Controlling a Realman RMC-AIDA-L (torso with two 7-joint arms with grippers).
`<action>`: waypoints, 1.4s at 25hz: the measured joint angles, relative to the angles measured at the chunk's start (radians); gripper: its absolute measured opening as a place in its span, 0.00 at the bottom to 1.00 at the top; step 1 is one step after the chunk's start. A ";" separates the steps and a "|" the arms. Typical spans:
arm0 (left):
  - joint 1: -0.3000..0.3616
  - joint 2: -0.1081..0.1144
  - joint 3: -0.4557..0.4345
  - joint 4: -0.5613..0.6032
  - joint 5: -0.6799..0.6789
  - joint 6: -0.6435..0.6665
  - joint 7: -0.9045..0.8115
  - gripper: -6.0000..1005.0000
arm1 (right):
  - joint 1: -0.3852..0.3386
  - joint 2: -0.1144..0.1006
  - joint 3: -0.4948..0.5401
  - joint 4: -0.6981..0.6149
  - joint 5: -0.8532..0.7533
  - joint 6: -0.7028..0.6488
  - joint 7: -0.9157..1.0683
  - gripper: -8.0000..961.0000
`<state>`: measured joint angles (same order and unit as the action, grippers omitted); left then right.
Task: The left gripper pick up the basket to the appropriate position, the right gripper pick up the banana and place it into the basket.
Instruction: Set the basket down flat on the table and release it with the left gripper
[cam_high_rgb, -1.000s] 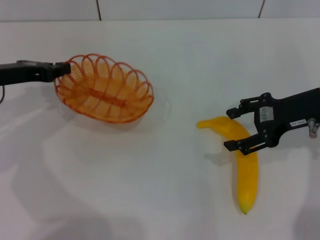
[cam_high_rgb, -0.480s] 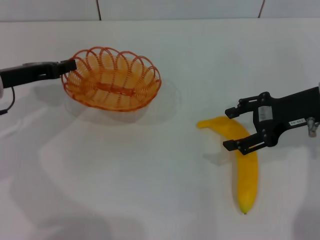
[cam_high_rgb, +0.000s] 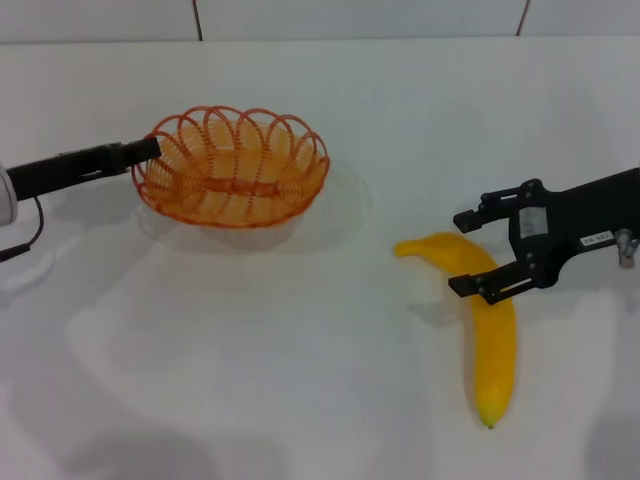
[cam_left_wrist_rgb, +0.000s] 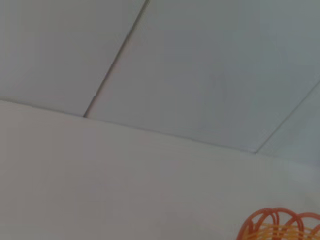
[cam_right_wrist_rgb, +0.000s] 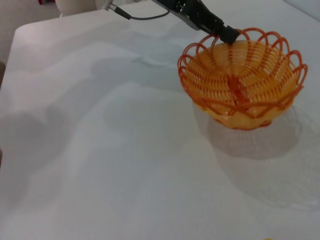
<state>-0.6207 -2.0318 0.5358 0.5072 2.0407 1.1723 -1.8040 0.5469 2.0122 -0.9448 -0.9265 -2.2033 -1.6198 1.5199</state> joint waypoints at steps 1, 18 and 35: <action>0.001 0.000 0.003 -0.002 -0.006 0.000 0.000 0.09 | 0.001 0.000 0.001 0.000 -0.002 -0.001 0.001 0.90; -0.005 0.001 0.026 -0.001 0.012 0.000 -0.014 0.07 | 0.008 0.005 0.004 0.003 -0.026 0.005 0.014 0.90; -0.015 -0.001 0.014 -0.027 -0.030 -0.001 0.018 0.15 | 0.014 0.006 0.001 0.003 -0.026 -0.002 0.014 0.90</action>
<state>-0.6358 -2.0326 0.5500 0.4798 2.0110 1.1711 -1.7856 0.5609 2.0186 -0.9437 -0.9234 -2.2289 -1.6219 1.5342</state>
